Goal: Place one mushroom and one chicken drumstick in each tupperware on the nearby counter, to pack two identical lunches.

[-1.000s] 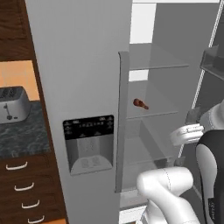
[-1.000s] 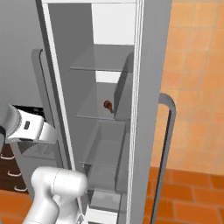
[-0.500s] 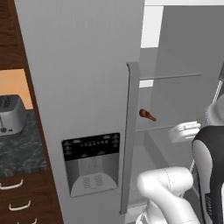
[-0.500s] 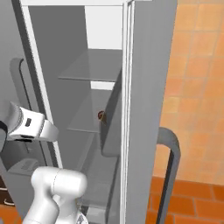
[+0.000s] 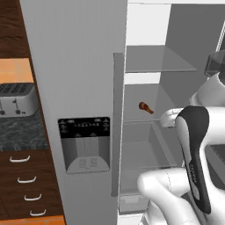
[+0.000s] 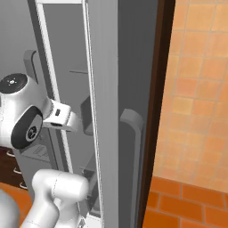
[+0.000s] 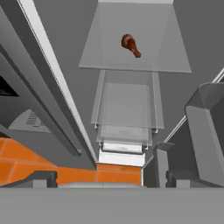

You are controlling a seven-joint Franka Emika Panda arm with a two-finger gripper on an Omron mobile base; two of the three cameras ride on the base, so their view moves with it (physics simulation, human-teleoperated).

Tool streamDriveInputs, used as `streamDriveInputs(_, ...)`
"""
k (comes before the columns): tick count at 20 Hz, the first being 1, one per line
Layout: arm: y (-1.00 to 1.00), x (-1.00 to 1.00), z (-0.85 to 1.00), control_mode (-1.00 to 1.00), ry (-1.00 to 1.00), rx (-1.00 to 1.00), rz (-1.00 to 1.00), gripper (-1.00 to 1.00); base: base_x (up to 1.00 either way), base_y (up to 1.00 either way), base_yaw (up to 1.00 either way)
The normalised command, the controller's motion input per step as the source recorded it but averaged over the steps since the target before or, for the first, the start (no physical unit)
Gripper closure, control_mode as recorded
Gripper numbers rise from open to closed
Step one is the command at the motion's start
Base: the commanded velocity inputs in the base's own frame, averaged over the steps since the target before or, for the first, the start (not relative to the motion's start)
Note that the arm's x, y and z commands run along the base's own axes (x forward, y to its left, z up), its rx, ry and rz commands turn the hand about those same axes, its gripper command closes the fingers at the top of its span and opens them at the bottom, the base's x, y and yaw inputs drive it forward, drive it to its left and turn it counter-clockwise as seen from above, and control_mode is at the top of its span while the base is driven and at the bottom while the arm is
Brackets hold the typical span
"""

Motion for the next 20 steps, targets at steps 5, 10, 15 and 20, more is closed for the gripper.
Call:
streamDriveInputs(5,-0.21,0.86,-0.17,-1.00,0.00,0.00,0.03,-1.00,0.00,0.00,0.00)
streamDriveInputs(10,-0.03,0.82,-0.07,-1.00,0.00,0.00,0.00,-1.00,0.00,0.00,0.00)
streamDriveInputs(15,-0.13,0.83,-0.16,-1.00,0.00,0.00,0.00,-1.00,0.00,0.00,0.00)
streamDriveInputs(20,-0.22,0.67,-0.51,-1.00,0.08,-0.02,0.01,-1.00,0.00,0.00,0.00)
